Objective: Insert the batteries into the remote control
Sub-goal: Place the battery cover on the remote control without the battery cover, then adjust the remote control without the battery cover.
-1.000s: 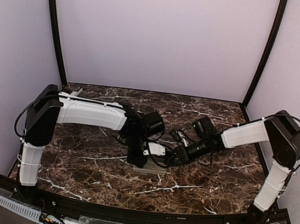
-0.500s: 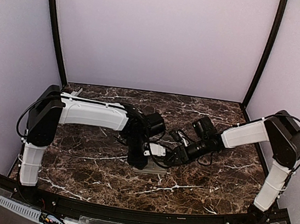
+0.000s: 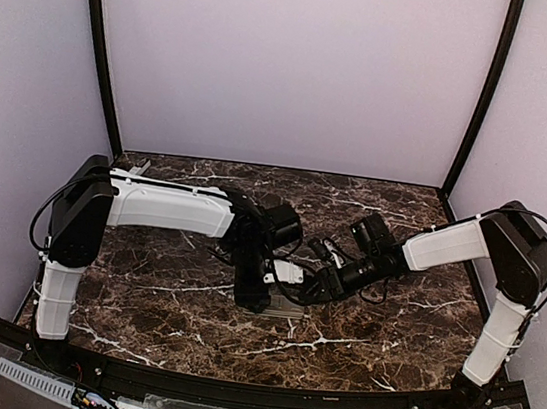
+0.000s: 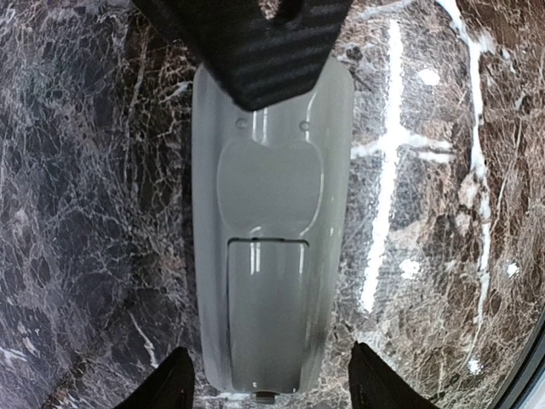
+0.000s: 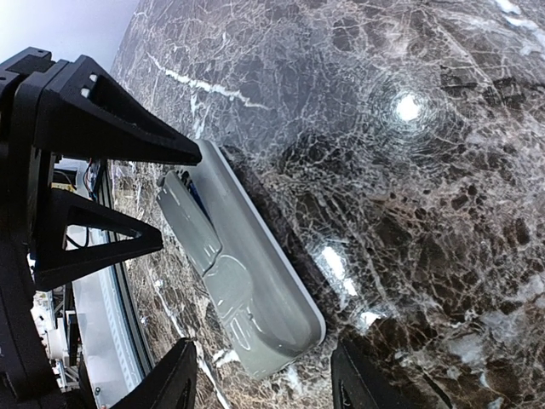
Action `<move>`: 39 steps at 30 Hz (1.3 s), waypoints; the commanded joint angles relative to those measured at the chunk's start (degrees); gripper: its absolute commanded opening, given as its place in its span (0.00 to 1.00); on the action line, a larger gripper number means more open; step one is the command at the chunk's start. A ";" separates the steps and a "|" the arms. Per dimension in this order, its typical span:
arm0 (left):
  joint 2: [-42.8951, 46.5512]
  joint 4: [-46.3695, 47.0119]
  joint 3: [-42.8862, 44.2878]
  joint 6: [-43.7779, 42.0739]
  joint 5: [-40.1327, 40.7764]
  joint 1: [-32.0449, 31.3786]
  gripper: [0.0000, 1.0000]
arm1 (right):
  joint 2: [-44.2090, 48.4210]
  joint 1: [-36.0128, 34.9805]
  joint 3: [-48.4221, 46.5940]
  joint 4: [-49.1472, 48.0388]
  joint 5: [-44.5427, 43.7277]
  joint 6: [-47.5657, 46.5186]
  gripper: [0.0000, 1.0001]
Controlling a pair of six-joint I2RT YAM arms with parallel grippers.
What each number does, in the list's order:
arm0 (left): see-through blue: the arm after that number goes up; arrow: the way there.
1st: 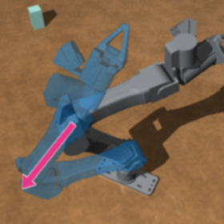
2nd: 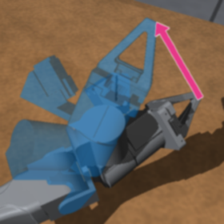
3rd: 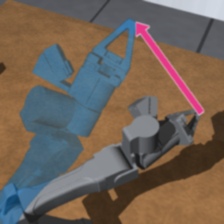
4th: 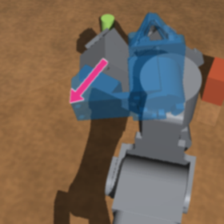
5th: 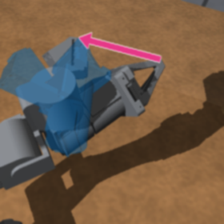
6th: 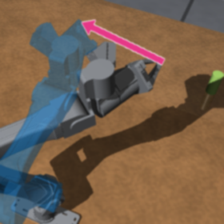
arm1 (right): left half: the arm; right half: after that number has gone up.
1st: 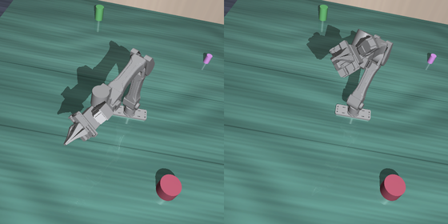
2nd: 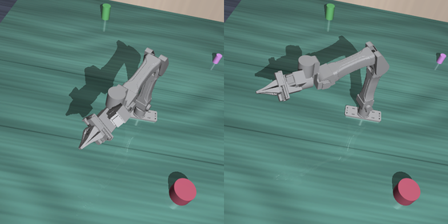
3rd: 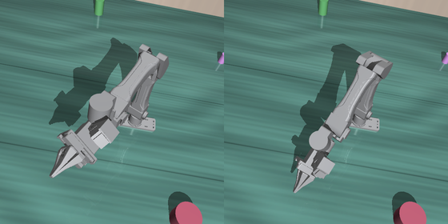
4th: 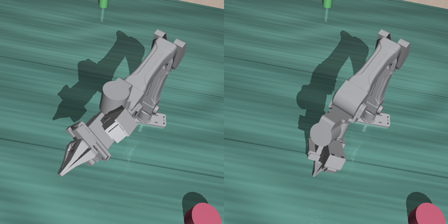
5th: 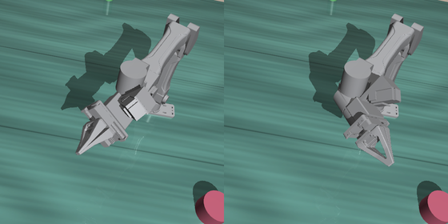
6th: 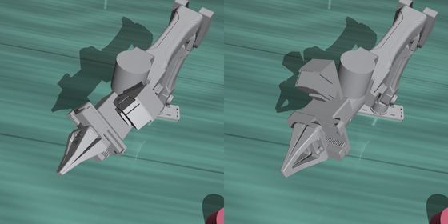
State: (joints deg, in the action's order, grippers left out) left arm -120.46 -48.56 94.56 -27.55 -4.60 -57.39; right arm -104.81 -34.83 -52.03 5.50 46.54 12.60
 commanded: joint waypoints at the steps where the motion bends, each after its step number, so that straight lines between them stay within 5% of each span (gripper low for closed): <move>1: 3.00 -0.92 1.21 1.32 0.48 0.70 0.66 | 0.01 0.27 0.54 -1.29 0.36 0.36 0.53; 11: 19.37 16.75 -13.10 10.80 1.88 3.47 0.73 | 1.54 0.25 1.42 -0.90 -0.39 0.83 0.53; 14: 27.99 24.33 -21.57 18.77 3.12 4.64 0.77 | 1.61 0.22 2.04 -1.38 -0.45 1.13 0.53; 17: 34.87 36.76 -31.86 30.89 9.20 5.42 0.96 | 1.35 0.19 2.52 -2.07 0.02 1.66 0.52; 20: 39.87 41.86 -37.64 43.83 11.38 6.18 0.98 | 0.95 0.24 3.09 -3.47 1.20 2.58 0.50; 23: 39.62 40.79 -38.57 47.87 8.82 6.74 0.98 | 0.69 0.13 3.44 -4.88 2.49 3.65 0.48; 30: 32.75 47.85 -40.85 59.17 -1.41 6.11 0.51 | 0.65 -0.27 3.75 -5.24 3.68 4.86 0.44; 39: 27.41 46.17 -37.75 66.72 3.58 2.78 0.44 | 3.01 -0.49 6.14 -5.23 3.35 6.30 0.45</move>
State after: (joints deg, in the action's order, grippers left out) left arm -92.09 -2.63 54.76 33.65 -2.39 -53.65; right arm -104.60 -35.18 -47.51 1.15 50.00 17.78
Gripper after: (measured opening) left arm 0.447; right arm 0.446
